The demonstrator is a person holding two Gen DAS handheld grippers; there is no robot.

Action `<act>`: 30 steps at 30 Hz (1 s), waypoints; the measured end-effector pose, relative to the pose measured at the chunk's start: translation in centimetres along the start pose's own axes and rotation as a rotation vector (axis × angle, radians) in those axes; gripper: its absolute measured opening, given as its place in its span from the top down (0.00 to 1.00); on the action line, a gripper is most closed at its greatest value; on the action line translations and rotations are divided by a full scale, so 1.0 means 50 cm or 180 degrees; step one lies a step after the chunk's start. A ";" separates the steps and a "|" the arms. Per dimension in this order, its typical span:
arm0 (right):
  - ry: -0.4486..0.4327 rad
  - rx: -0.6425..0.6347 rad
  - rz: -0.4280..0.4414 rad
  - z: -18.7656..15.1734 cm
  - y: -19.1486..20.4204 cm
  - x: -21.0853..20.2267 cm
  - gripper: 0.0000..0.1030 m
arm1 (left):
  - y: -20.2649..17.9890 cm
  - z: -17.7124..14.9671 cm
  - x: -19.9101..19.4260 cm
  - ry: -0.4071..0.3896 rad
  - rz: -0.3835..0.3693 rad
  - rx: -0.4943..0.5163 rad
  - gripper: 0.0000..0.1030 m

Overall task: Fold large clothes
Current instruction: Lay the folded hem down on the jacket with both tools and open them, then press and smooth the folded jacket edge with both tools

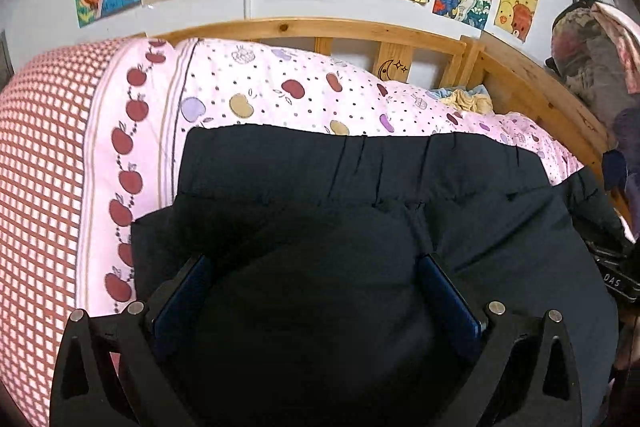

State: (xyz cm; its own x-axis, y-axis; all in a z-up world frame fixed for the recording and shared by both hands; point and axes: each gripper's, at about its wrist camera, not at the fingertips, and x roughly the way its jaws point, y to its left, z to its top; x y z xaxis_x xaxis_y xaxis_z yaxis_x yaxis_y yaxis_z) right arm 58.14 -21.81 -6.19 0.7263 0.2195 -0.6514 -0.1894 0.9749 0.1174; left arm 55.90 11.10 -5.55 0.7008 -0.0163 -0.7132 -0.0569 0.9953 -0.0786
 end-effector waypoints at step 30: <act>-0.0278 0.0213 0.0172 -0.046 -0.027 0.027 0.23 | 0.006 -0.022 0.022 -0.0200 -0.0091 -0.0087 0.00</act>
State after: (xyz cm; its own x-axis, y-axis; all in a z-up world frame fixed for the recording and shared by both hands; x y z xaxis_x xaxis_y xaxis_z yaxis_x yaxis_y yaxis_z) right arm 57.86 -22.93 -8.95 0.7715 0.2714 -0.5754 -0.1874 0.9613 0.2022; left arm 55.90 11.27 -7.13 0.7457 -0.0379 -0.6652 -0.0549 0.9915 -0.1179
